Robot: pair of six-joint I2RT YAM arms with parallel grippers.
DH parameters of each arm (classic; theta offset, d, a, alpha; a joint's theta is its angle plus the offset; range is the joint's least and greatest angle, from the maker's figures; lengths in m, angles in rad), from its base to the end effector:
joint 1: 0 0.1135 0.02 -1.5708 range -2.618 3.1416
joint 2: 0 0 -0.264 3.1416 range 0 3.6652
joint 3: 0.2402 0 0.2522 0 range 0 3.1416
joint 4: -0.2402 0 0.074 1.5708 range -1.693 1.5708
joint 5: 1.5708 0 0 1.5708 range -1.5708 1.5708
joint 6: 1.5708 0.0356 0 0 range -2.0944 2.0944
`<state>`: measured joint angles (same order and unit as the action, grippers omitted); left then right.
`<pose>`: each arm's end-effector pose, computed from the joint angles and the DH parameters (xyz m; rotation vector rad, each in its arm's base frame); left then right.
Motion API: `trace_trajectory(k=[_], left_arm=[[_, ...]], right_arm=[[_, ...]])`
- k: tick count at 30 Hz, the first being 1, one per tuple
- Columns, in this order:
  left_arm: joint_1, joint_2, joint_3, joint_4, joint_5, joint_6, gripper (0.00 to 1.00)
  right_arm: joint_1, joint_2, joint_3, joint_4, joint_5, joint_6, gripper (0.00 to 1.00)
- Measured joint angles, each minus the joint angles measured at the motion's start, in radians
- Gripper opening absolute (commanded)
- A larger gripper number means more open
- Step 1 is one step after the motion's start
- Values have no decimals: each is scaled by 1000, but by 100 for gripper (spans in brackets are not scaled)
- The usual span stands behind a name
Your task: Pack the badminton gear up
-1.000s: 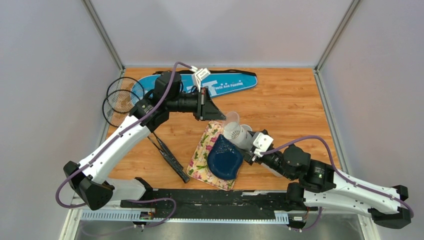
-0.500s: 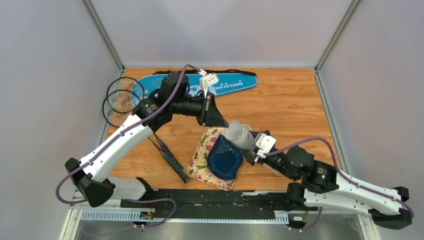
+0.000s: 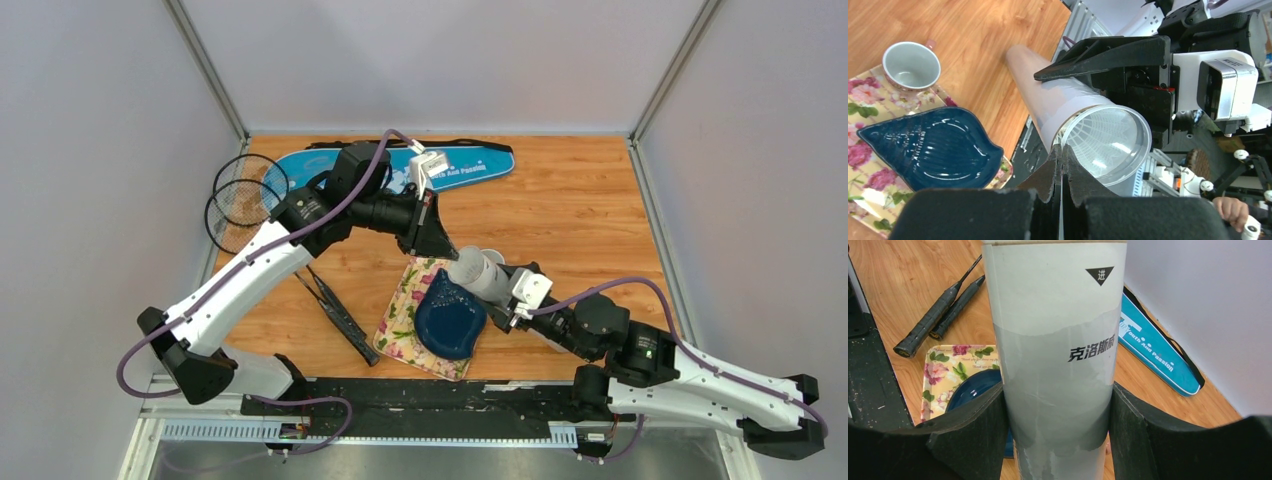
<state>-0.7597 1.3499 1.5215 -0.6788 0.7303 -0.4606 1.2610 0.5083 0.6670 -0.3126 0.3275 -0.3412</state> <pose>0.1875 -0.2108 0.4232 0.8306 2.1364 -1.4545 0.0500 0.1186 0.3234 -1.0630 1.3684 0.3985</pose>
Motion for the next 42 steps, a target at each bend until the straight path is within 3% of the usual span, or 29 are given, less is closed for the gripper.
trace_trajectory(k=[8,16,27,35,42], left_arm=[[-53,9,50,-70,-122,53,0],[-163,27,138,-162,-341,111,0],[-222,19,154,-198,-576,132,0],[-243,19,196,-228,-662,155,0],[-242,54,273,-254,-626,172,0]], right_arm=[[0,3,0,-5,-1,-2,26],[0,11,0,-4,-6,-4,26],[-1,42,0,-3,26,-3,25],[-1,42,0,30,16,-4,25],[-1,18,0,48,-16,-5,25]])
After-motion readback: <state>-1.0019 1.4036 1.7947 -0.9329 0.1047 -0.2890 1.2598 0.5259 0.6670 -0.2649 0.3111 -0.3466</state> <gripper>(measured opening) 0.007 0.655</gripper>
